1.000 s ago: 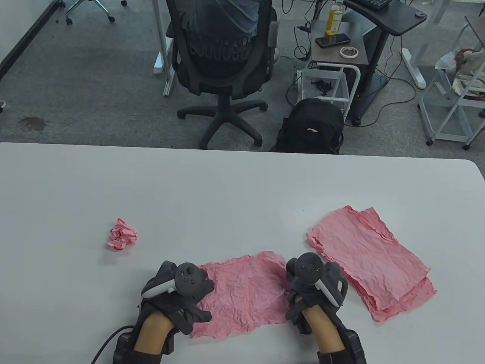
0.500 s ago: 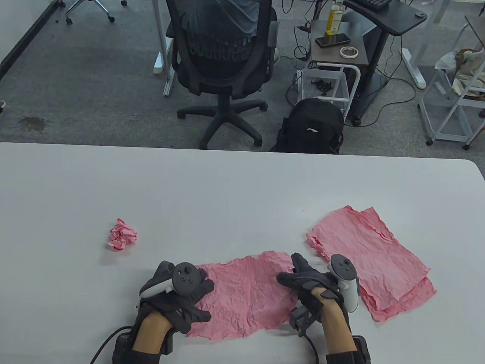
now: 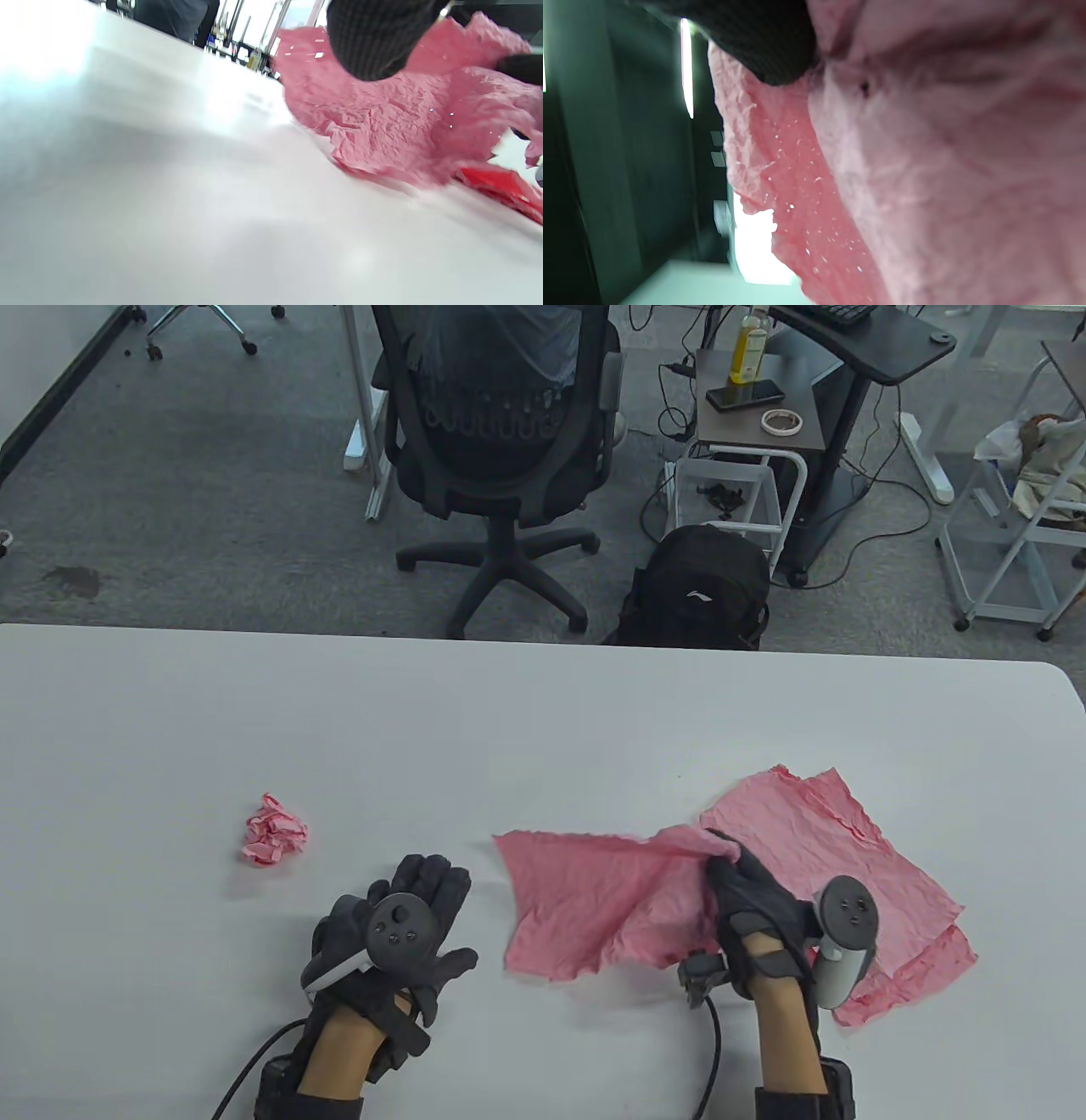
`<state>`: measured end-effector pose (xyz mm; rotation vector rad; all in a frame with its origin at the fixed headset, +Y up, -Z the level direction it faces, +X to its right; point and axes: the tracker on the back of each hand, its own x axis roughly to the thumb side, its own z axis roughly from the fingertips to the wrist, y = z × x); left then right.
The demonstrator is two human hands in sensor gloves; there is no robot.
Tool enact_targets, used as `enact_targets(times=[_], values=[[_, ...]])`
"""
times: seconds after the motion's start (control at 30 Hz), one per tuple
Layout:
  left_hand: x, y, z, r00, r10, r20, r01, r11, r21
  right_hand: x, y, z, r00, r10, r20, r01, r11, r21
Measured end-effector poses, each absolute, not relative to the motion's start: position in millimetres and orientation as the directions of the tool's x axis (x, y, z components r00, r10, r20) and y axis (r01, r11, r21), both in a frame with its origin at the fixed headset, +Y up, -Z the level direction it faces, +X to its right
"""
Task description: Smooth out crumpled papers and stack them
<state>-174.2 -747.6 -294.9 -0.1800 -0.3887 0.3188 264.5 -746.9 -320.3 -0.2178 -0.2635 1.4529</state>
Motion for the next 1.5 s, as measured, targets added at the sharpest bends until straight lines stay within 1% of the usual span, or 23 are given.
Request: enact_targets(times=[0.03, 0.07, 0.1, 0.13, 0.17, 0.23, 0.27, 0.33, 0.37, 0.47, 0.57, 0.63, 0.73, 0.8, 0.87, 0.97, 1.03, 1.1, 1.2, 1.27, 1.4, 1.43, 1.5], values=[[-174, -747, -295, 0.877, 0.336, 0.342, -0.268, 0.935, -0.233, 277, -744, -317, 0.129, 0.988, 0.084, -0.92, 0.151, -0.363], [-173, -747, -295, 0.878, 0.336, 0.342, -0.265, 0.935, -0.237, 293, -741, -311, 0.132, 0.983, 0.127, -0.87, 0.176, -0.461], [-173, -747, -294, 0.877, 0.338, 0.343, -0.267, 0.934, -0.238, 303, -739, -305, 0.125, 0.98, 0.156, -0.833, 0.19, -0.521], [-171, -749, -295, 0.874, 0.346, 0.341, -0.275, 0.931, -0.24, 315, -738, -297, 0.102, 0.979, 0.175, -0.771, 0.189, -0.608], [-170, -750, -295, 0.872, 0.353, 0.339, -0.28, 0.928, -0.246, 322, -738, -293, 0.082, 0.982, 0.169, -0.735, 0.174, -0.655], [-169, -751, -296, 0.867, 0.362, 0.342, -0.282, 0.923, -0.261, 337, -737, -287, 0.011, 0.993, 0.113, -0.7, 0.089, -0.709], [-168, -751, -296, 0.868, 0.358, 0.345, -0.277, 0.925, -0.262, 343, -738, -285, -0.065, 0.998, 0.025, -0.701, -0.028, -0.713], [-169, -752, -294, 0.873, 0.343, 0.346, -0.263, 0.929, -0.259, 348, -743, -282, -0.19, 0.976, -0.11, -0.688, -0.212, -0.694], [-169, -752, -294, 0.874, 0.343, 0.345, -0.263, 0.929, -0.259, 349, -746, -280, -0.267, 0.948, -0.176, -0.643, -0.311, -0.7], [-172, -752, -295, 0.871, 0.358, 0.336, -0.281, 0.925, -0.256, 345, -741, -282, -0.354, 0.924, -0.142, -0.615, -0.344, -0.71], [-180, -749, -295, 0.878, 0.362, 0.312, -0.308, 0.928, -0.211, 334, -729, -278, -0.519, 0.837, -0.173, -0.534, -0.475, -0.7], [-189, -745, -297, 0.893, 0.353, 0.278, -0.314, 0.933, -0.178, 326, -722, -278, -0.572, 0.808, -0.144, -0.526, -0.496, -0.691], [-211, -739, -297, 0.91, 0.365, 0.196, -0.358, 0.931, -0.072, 300, -713, -280, -0.652, 0.756, -0.052, -0.533, -0.506, -0.678], [-220, -741, -297, 0.898, 0.417, 0.141, -0.415, 0.909, -0.046, 282, -712, -284, -0.715, 0.699, -0.022, -0.523, -0.556, -0.646], [-228, -743, -299, 0.897, 0.436, 0.072, -0.433, 0.9, -0.052, 261, -714, -290, -0.759, 0.65, 0.024, -0.531, -0.598, -0.6], [-244, -741, -309, 0.914, 0.406, -0.025, -0.404, 0.913, 0.049, 241, -720, -295, -0.787, 0.614, 0.065, -0.545, -0.642, -0.538], [-256, -738, -325, 0.909, 0.411, -0.072, -0.406, 0.911, 0.07, 234, -723, -297, -0.785, 0.612, 0.089, -0.562, -0.645, -0.518], [-271, -735, -343, 0.906, 0.389, -0.165, -0.388, 0.921, 0.04, 226, -726, -299, -0.78, 0.614, 0.119, -0.585, -0.65, -0.485], [-285, -737, -364, 0.907, 0.327, -0.264, -0.343, 0.939, -0.015, 215, -729, -301, -0.773, 0.618, 0.143, -0.608, -0.659, -0.443], [-293, -744, -377, 0.91, 0.244, -0.335, -0.298, 0.947, -0.12, 210, -729, -302, -0.771, 0.615, 0.167, -0.621, -0.667, -0.412], [-307, -759, -388, 0.903, 0.088, -0.42, -0.174, 0.97, -0.17, 202, -730, -301, -0.761, 0.613, 0.212, -0.642, -0.669, -0.374], [-310, -761, -390, 0.9, 0.064, -0.431, -0.155, 0.971, -0.18, 201, -730, -302, -0.76, 0.612, 0.219, -0.645, -0.669, -0.369], [-318, -761, -391, 0.886, 0.069, -0.459, -0.164, 0.972, -0.171, 198, -730, -302, -0.756, 0.612, 0.233, -0.652, -0.669, -0.356]])
